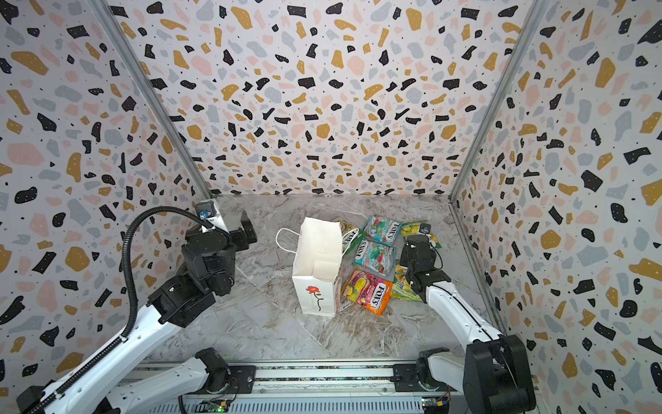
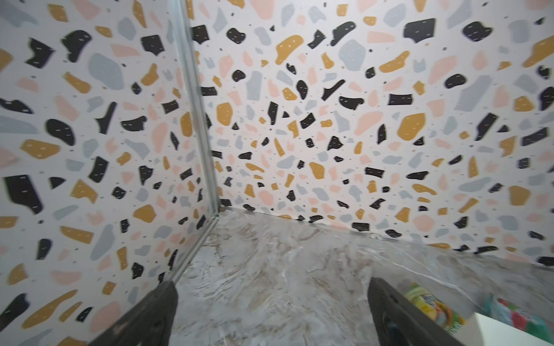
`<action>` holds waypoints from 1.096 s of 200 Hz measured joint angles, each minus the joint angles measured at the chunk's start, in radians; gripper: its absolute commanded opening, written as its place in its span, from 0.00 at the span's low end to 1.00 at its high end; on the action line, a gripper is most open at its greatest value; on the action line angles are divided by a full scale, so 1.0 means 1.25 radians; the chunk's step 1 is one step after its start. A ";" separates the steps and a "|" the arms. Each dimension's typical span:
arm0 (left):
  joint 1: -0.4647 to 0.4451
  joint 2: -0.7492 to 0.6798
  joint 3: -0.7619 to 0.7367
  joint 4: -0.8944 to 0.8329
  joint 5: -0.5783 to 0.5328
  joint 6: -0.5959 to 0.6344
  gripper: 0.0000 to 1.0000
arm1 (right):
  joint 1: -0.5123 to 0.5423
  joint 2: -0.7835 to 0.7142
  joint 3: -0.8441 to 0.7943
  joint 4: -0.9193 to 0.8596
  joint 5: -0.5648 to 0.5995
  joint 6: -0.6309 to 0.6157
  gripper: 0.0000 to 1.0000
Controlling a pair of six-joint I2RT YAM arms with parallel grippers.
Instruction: Take the snacks out of the paper bag
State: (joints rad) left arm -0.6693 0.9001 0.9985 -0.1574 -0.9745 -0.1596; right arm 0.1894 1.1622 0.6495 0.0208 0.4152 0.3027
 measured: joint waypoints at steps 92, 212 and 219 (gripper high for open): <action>0.084 -0.024 -0.336 0.250 -0.145 -0.056 1.00 | -0.045 -0.001 -0.181 0.324 0.128 -0.053 0.59; 0.320 0.215 -0.556 0.717 -0.010 0.004 1.00 | -0.048 0.113 -0.272 0.598 0.185 -0.116 0.63; 0.324 0.227 -0.561 0.728 -0.004 0.009 1.00 | -0.049 0.121 -0.272 0.609 0.186 -0.121 0.63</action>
State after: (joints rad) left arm -0.2642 1.1839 0.2977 0.7525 -0.9798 -0.1482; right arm 0.1287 1.3140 0.3092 0.7826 0.6476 0.1516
